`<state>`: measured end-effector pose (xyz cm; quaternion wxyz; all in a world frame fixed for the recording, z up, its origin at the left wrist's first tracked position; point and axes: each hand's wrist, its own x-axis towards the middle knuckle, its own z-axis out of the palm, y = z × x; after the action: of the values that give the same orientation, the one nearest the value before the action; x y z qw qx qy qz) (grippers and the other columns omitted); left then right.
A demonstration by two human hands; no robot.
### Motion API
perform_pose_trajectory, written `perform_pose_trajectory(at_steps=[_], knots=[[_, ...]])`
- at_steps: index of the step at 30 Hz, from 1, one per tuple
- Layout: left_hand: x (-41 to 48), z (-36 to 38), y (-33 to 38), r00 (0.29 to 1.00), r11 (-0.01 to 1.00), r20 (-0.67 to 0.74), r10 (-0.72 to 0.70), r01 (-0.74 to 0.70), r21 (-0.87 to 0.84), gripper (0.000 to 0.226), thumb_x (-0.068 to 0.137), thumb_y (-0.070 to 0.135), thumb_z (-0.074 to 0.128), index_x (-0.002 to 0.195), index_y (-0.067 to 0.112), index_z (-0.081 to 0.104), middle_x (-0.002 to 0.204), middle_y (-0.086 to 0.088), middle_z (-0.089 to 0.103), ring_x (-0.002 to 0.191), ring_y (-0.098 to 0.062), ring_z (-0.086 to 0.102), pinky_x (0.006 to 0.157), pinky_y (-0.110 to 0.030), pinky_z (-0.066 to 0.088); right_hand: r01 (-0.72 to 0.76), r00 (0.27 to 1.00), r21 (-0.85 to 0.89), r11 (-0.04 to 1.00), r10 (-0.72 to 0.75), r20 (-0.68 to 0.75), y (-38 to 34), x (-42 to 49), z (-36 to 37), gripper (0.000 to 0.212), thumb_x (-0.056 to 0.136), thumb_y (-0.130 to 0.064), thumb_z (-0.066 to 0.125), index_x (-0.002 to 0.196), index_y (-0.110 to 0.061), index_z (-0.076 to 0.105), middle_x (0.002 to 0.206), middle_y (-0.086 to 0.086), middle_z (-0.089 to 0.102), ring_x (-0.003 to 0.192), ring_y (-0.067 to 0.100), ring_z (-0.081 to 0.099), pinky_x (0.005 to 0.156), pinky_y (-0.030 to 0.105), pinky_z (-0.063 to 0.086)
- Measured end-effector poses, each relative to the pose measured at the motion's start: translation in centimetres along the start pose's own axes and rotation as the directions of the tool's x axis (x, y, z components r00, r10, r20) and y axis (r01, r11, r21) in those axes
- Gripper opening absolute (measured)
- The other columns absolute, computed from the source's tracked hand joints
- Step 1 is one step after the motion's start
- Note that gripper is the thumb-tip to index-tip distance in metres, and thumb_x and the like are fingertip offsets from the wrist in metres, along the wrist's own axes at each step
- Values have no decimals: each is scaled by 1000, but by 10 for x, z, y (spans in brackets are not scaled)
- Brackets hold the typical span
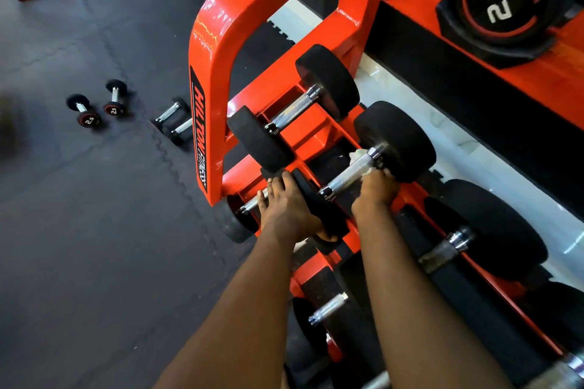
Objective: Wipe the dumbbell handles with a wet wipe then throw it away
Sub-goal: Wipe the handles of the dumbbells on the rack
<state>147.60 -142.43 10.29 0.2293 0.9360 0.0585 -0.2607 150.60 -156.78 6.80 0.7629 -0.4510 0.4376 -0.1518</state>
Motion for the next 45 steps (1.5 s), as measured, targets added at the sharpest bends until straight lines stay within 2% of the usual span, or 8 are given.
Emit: perform_pose_trajectory(at_steps=[4, 8, 16, 25, 31, 37, 41, 45], knots=[[-1, -2, 2, 1000, 1000, -1, 1, -1, -5, 156, 46, 48, 98, 159, 10, -2, 165, -11, 12, 156, -28, 0, 124, -48, -8, 6, 960, -377, 926, 100, 263, 19, -2, -21, 28, 84, 3, 43, 86, -3, 70, 85, 8, 72, 66, 7, 61, 56, 10, 45], [-4, -4, 4, 1000, 1000, 13, -11, 11, 3, 155, 48, 48, 98, 159, 11, -4, 165, -11, 10, 155, -27, 0, 125, -48, -8, -27, 947, -610, 792, 215, 237, 46, 2, -31, 27, 90, -2, 53, 66, -13, 59, 65, 3, 62, 59, 16, 54, 59, 25, 44], [-3, -2, 4, 1000, 1000, 13, -1, 1, 25, 155, 51, 51, 96, 159, 10, -7, 166, -11, 8, 155, -27, -2, 124, -47, -9, -4, 966, -634, 773, 167, 199, 55, -2, -28, 20, 80, 4, 59, 90, -7, 72, 85, 11, 71, 74, 22, 64, 74, 36, 56], [-2, -1, 2, 999, 999, -35, 31, -32, -25, 153, 45, 51, 98, 158, 11, 3, 161, -10, 17, 154, -26, 5, 126, -47, -4, -9, 964, -578, 816, 160, 211, 72, 16, -29, 12, 69, -7, 63, 76, -12, 72, 77, 5, 72, 73, 22, 69, 77, 41, 60], [-4, 6, -8, 992, 990, -23, 124, -125, -70, 153, 42, 55, 98, 156, 6, 8, 162, -15, 16, 153, -31, 13, 125, -44, 17, 28, 981, -569, 822, 86, 171, 43, -20, -45, 10, 86, -3, 67, 93, -2, 74, 73, 4, 67, 62, 13, 57, 54, 16, 47], [15, -30, -34, 926, 936, -298, 233, -297, -189, 74, 78, 67, 73, 124, 10, 58, 124, -9, 60, 117, -27, 57, 93, -39, 48, 98, 940, -379, 920, 39, 338, 1, -35, -15, 14, 86, -23, 75, 90, -9, 76, 88, 10, 76, 80, 20, 74, 65, 33, 58], [44, -71, -42, 805, 932, -533, 258, -353, -82, 67, 73, 49, 85, 122, 11, 58, 120, -9, 54, 117, -30, 48, 95, -39, 41, 367, 897, -481, 797, -165, 411, -1, -31, 19, 17, 92, -3, 63, 94, -17, 73, 98, 10, 75, 84, 20, 73, 67, 35, 59], [79, -88, -51, 843, 957, -469, 262, -289, 15, 112, 56, 56, 91, 145, 10, 39, 145, -11, 42, 136, -32, 34, 114, -43, 34, 698, 716, -585, 413, -368, 594, -5, -32, 57, 30, 85, 4, 61, 106, -10, 76, 102, 4, 75, 93, 11, 67, 84, 17, 49]])
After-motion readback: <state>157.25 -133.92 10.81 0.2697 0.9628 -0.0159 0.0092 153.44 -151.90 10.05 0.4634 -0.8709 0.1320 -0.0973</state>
